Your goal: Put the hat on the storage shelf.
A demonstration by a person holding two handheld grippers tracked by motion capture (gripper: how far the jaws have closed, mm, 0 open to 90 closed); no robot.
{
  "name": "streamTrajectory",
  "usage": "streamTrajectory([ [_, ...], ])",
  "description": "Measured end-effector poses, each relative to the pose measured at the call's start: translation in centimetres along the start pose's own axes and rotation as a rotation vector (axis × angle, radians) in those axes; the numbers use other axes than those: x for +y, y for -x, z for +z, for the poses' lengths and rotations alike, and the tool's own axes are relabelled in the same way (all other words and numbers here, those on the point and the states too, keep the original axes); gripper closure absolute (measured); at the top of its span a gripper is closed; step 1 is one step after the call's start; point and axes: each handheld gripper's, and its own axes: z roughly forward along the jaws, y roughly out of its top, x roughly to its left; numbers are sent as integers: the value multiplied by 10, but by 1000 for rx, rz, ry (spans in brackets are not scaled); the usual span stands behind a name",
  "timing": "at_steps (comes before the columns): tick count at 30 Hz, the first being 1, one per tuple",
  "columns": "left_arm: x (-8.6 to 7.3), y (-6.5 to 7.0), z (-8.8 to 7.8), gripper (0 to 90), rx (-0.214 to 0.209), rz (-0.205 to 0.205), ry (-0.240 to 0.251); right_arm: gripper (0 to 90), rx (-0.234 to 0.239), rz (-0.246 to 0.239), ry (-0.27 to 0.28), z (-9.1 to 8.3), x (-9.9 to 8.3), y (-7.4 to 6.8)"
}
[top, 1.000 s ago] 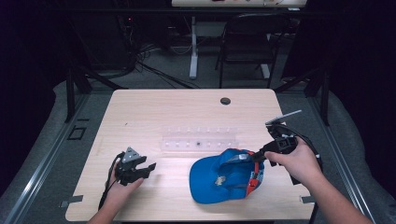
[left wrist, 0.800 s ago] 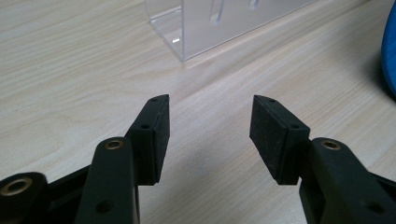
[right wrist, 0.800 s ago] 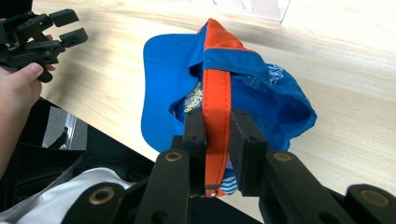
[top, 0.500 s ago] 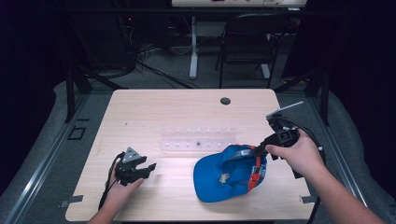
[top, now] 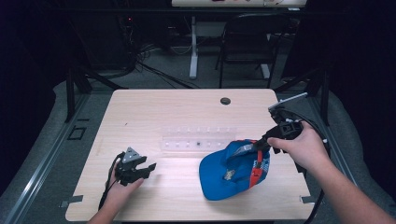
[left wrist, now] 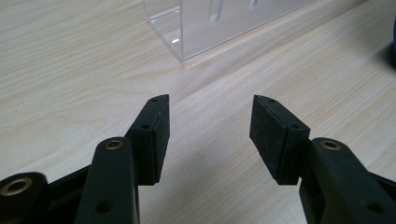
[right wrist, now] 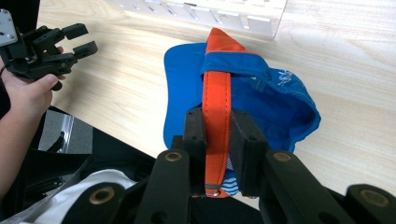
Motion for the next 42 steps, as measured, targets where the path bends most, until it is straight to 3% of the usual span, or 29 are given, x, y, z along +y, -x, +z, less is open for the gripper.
streamTrajectory([
  [9,0,0,0,483,1,-2,3,776,10,23,-15,-9,4,-7],
  [25,0,0,0,483,-3,0,-7,776,192,152,-1,-22,11,0],
  [33,0,1,0,483,1,-1,0,777,241,158,-3,-30,13,1],
  [42,0,1,0,483,-1,4,-3,777,267,134,56,-48,21,-4],
])
